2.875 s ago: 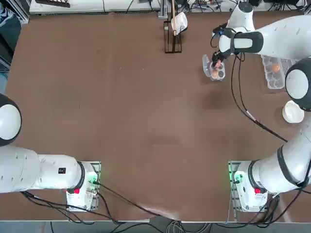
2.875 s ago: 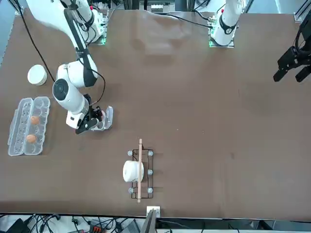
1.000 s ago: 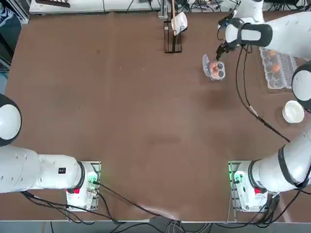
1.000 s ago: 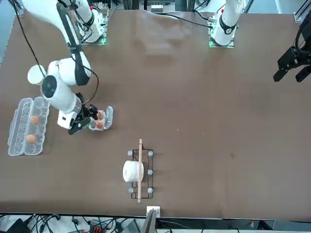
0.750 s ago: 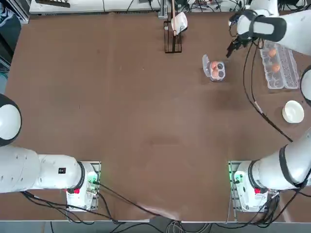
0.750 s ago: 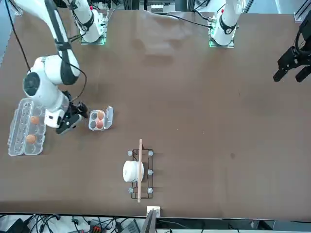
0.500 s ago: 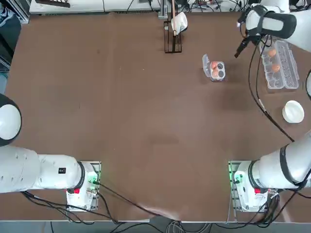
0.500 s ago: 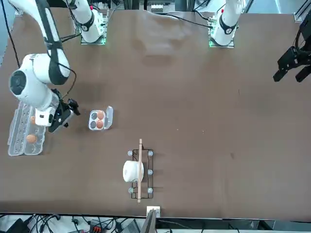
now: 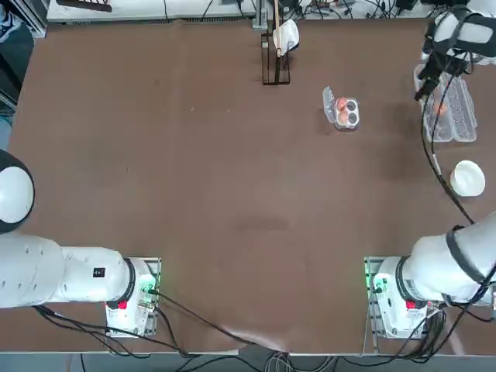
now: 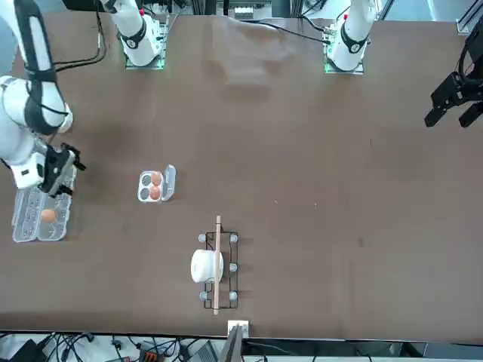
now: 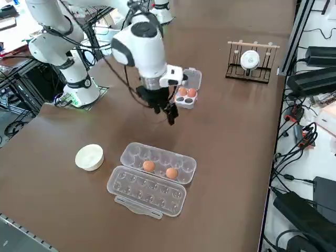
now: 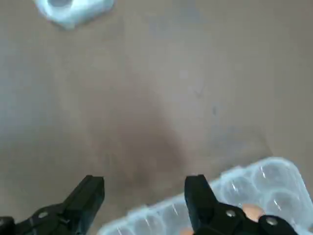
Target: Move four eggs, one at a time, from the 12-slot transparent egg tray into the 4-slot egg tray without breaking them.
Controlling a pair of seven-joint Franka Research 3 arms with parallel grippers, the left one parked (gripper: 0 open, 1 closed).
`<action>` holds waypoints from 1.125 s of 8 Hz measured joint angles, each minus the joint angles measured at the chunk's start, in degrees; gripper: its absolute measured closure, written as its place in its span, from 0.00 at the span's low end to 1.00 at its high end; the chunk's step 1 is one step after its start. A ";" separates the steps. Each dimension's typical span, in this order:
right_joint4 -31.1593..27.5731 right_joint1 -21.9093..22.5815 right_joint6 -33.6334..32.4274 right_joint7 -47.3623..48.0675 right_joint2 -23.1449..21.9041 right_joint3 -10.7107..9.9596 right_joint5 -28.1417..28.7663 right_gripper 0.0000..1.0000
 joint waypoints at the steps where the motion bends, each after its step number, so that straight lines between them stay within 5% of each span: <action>1: 0.03 -2.76 1.17 -5.82 1.10 -0.02 0.00 0.00; 5: 5.02 -9.07 4.72 -20.56 9.30 0.01 0.00 0.01; 9: 9.97 -10.16 4.88 -26.46 14.12 0.11 0.00 0.06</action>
